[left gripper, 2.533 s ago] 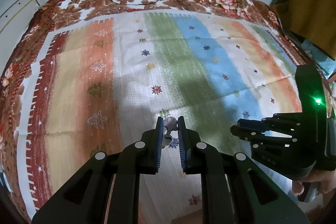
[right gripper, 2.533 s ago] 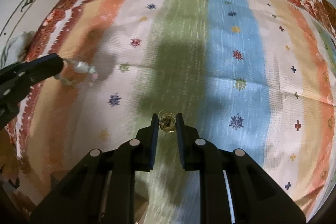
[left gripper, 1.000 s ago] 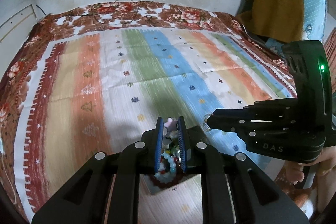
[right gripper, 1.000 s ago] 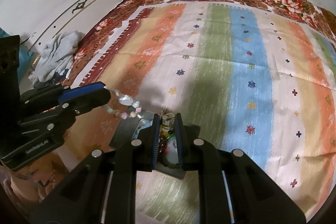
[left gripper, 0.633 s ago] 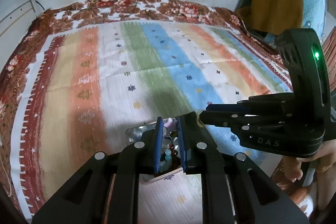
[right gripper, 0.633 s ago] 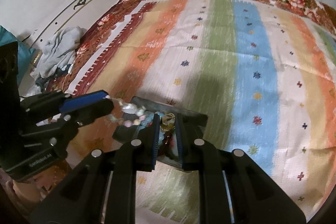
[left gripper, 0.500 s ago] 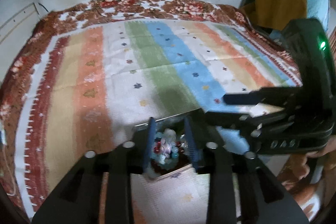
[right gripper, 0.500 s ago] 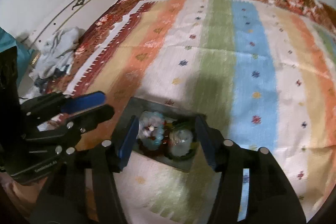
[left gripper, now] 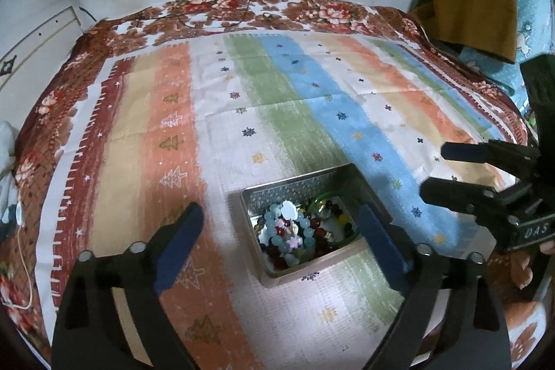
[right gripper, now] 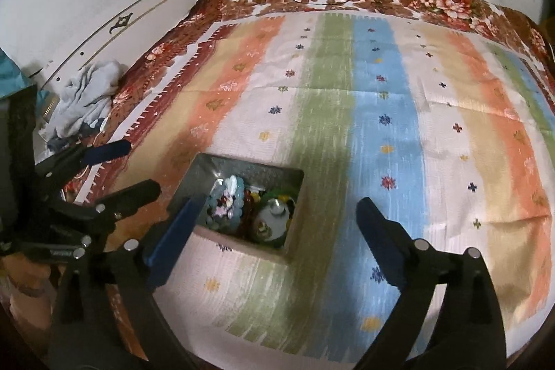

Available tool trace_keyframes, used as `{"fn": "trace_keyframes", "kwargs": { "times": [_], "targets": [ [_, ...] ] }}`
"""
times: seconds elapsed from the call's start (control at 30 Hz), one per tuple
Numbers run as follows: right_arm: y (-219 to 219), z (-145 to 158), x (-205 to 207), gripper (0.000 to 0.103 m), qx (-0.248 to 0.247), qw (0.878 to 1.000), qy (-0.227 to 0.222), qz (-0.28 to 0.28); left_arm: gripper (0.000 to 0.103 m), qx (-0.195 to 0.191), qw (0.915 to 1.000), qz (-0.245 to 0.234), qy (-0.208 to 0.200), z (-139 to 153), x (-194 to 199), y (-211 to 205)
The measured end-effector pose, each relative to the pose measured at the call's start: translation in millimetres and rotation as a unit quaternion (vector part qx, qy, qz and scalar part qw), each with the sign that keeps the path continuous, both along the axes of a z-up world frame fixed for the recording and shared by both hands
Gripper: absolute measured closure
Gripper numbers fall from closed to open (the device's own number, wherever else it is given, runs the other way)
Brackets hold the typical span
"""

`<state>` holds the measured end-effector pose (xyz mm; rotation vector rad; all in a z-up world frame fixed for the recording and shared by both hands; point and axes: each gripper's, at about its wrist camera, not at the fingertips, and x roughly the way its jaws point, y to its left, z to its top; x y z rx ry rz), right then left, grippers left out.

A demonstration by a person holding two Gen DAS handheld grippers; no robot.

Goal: Organize jewelry

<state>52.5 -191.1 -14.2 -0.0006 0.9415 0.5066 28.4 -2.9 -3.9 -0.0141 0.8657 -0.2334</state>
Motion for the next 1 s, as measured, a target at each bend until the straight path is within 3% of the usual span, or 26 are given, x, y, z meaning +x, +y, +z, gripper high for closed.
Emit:
{"fn": "trace_keyframes", "kwargs": {
  "times": [0.07, 0.37, 0.57, 0.7, 1.0],
  "targets": [
    [-3, -1, -5, 0.005, -0.001, 1.0, -0.002, -0.003, 0.006, 0.005, 1.0, 0.005, -0.001, -1, -2, 1],
    [-1, -2, -27, 0.005, -0.014, 0.999, -0.035, 0.004, 0.006, 0.022, 0.9995, 0.015, -0.014, -3, -12, -1],
    [-13, -3, -40, 0.005, -0.026, 0.997, -0.067, -0.017, 0.006, 0.053, 0.9975, 0.033, -0.032, -8, -18, -5],
    [-17, -2, -39, 0.005, -0.012, 0.997, -0.074, -0.027, 0.006, 0.034, 0.9979, 0.033, -0.045, -9, -25, -6],
    [-9, -10, -37, 0.005, -0.02, 0.998, -0.065, -0.012, 0.006, 0.032, 0.9955, 0.028, -0.085, -6, -41, -13]
  ]
}}
